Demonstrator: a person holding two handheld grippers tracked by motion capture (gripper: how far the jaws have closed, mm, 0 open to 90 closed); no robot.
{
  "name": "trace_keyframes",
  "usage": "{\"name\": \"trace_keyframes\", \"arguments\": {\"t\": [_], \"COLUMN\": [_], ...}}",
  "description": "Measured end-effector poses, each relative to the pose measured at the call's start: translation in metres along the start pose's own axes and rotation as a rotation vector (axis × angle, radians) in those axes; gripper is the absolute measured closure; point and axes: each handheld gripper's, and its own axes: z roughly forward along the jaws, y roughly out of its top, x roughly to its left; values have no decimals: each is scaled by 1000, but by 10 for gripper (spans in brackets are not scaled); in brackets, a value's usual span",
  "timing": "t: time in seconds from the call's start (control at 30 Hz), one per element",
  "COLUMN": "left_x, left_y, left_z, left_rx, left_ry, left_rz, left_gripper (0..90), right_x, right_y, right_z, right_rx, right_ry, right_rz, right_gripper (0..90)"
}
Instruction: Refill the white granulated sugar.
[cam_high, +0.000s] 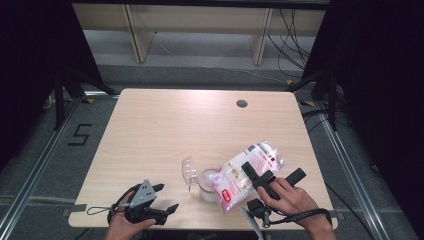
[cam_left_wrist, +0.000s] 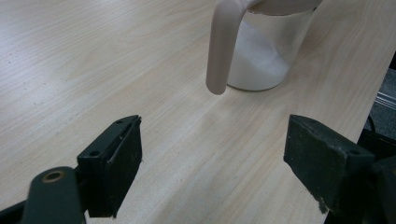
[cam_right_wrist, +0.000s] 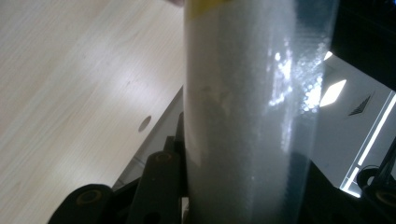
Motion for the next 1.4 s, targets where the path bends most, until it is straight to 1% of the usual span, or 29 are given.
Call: {"name": "trace_keyframes", "arguments": {"t": [0.03,0.07,0.13,0.17,0.2,0.23,0.57,0.63,0.7,0.73,0.87,1.2,1.4], "left_x": [-2,-2,0,1,1,1,1,0,0,0,1,1,0], "left_y": [-1,0,0,0,0,0,0,0,0,0,0,0,0], "left_z": [1,1,0,0,0,0,0,0,0,0,0,0,0], "left_rx": [-6,-12,-15,-3,-4,-3,-4,-6,-7,-6,-5,-4,-5], "left_ry": [2,4,3,5,5,5,5,4,4,4,5,5,4], "left_rz": [-30,-27,-5,6,2,4,3,4,4,5,3,6,4], "left_gripper": [190,190,189,189,190,189,190,190,190,190,190,190,190], "right_x": [-1,0,3,4,4,5,4,4,3,5,5,5,4], "right_y": [0,0,-1,-3,-3,-4,-5,-5,-5,-6,-7,-8,-8], "right_z": [0,1,2,2,3,3,2,2,2,2,2,2,1], "right_rx": [3,3,12,16,20,18,13,9,8,3,0,9,8], "right_ry": [4,4,11,18,17,15,12,11,8,-3,-3,2,-6], "right_rz": [-15,-13,-10,-15,-20,-12,-3,10,9,17,28,20,21], "right_gripper": [721,721,723,723,724,724,726,726,726,726,727,727,728]}}
